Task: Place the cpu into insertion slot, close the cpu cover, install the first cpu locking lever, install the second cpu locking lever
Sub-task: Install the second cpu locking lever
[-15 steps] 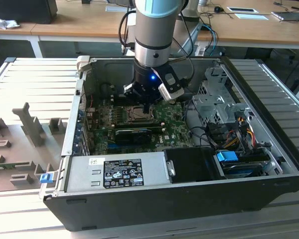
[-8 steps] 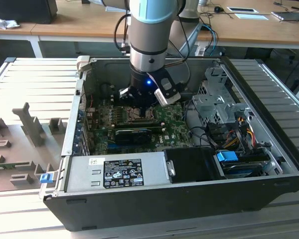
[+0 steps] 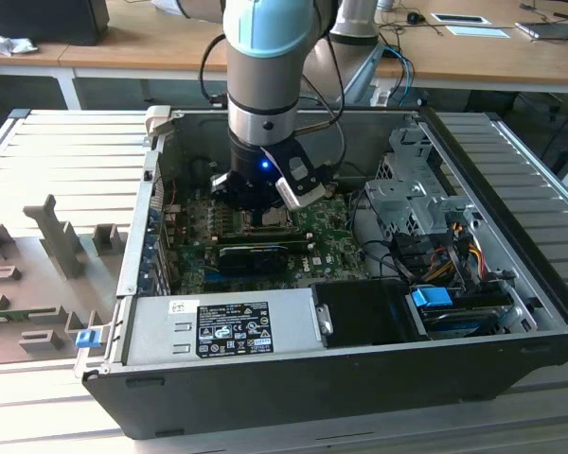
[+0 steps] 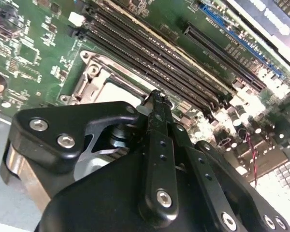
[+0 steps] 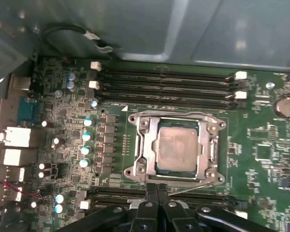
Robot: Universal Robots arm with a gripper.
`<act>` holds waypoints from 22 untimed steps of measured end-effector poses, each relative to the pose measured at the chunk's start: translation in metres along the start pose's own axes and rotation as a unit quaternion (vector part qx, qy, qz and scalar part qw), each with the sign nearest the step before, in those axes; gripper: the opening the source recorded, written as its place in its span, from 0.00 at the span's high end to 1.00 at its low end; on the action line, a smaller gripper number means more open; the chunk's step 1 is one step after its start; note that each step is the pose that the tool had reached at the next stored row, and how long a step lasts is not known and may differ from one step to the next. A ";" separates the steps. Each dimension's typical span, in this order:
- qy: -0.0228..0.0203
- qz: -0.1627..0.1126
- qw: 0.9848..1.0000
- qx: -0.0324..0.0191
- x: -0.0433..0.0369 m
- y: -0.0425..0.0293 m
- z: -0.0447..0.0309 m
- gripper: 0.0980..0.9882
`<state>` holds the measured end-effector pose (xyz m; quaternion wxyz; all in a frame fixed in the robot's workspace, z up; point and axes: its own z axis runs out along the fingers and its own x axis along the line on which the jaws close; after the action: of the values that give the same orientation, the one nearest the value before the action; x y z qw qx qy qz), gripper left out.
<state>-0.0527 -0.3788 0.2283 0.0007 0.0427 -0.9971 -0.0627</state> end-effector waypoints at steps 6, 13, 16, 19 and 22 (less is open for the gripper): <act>0.001 -0.022 1.000 -0.012 0.0055 -0.0034 0.0136 0.99; -0.001 -0.022 0.999 -0.035 0.0124 -0.0145 0.0123 0.99; -0.001 -0.022 0.999 -0.039 0.0161 -0.0185 0.0119 0.99; -0.003 -0.022 0.999 -0.049 0.0187 -0.0221 0.0125 0.99; -0.004 -0.022 0.998 -0.060 0.0203 -0.0229 0.0169 0.99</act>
<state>-0.0711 -0.4010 0.2085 -0.0019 0.0645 -0.9903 -0.1230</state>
